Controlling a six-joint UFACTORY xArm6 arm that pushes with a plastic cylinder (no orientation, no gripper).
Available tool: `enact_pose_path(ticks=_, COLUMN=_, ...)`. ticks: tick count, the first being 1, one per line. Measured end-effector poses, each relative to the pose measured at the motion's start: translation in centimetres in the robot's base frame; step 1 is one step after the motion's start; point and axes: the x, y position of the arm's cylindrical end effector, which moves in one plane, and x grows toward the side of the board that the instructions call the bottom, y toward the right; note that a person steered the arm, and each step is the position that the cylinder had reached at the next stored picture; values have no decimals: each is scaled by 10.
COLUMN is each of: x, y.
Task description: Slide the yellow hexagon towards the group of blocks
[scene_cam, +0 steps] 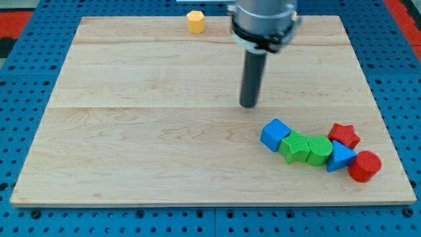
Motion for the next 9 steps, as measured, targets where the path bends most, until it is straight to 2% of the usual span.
enact_pose_path(ticks=1, x=-47, y=-25)
enact_pose_path(ticks=3, x=-158, y=-7)
enact_pose_path(ticks=5, x=-223, y=-12)
enact_pose_path(ticks=6, x=-225, y=-27)
enact_pose_path(ticks=7, x=-225, y=-77)
enact_pose_path(ticks=9, x=-222, y=-93)
